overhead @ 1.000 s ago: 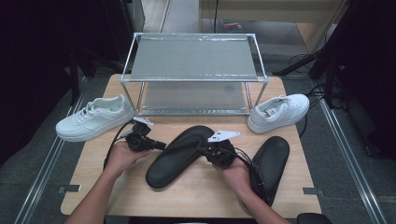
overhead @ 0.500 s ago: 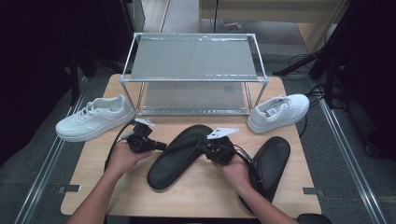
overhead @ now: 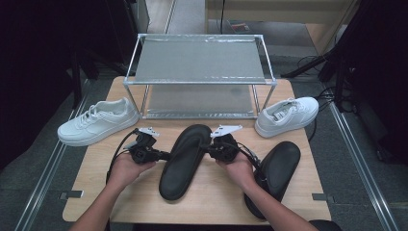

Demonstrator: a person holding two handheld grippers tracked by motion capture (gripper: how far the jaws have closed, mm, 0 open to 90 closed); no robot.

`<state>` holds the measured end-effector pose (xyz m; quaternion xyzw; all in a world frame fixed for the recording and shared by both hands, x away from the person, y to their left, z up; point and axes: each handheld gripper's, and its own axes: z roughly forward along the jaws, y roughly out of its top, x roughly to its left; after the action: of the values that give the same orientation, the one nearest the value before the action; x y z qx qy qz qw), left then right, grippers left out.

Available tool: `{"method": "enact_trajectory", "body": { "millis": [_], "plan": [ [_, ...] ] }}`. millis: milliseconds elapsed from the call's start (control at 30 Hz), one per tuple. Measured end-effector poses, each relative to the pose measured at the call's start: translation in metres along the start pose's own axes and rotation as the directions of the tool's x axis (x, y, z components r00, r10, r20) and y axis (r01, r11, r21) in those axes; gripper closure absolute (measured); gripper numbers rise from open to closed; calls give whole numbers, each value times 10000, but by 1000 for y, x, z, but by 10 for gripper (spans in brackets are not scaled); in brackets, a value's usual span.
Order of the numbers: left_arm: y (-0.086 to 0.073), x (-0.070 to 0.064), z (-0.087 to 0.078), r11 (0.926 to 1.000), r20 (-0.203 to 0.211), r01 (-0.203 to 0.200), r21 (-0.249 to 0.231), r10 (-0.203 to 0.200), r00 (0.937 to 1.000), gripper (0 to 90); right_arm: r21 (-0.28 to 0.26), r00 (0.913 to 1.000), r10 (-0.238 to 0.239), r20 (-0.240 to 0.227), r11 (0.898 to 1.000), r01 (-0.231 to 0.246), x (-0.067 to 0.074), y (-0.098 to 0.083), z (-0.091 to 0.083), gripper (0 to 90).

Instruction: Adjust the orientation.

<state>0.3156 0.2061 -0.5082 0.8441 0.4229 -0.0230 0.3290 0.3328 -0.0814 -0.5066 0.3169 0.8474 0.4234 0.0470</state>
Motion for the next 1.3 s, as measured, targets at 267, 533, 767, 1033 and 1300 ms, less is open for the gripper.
{"method": "enact_trajectory", "body": {
  "millis": [267, 533, 767, 1033, 1300],
  "plan": [
    [-1, 3, 1, 9989, 382, 457, 79, -460, 9982, 900, -22, 9992, 296, -261, 9996, -297, -6, 8, 10, 900],
    [-1, -1, 5, 9987, 714, 508, 46, -510, 9961, 900, -111, 9990, 435, 110, 9990, -433, -12, 15, 15, 900],
    [-1, 2, -3, 9986, 649, 460, -276, -442, 9969, 849, -193, 9979, 601, 236, 9980, -596, -18, 16, 6, 855],
    [4, -6, -17, 9957, 687, 298, -878, -238, 9974, 636, -536, 9997, 133, -215, 9985, -145, -20, 12, -35, 748],
    [5, -12, -21, 9931, 723, 109, -1166, -25, 9974, 454, -718, 9990, 153, -418, 9973, -183, -23, -2, -62, 652]
  ]
}}
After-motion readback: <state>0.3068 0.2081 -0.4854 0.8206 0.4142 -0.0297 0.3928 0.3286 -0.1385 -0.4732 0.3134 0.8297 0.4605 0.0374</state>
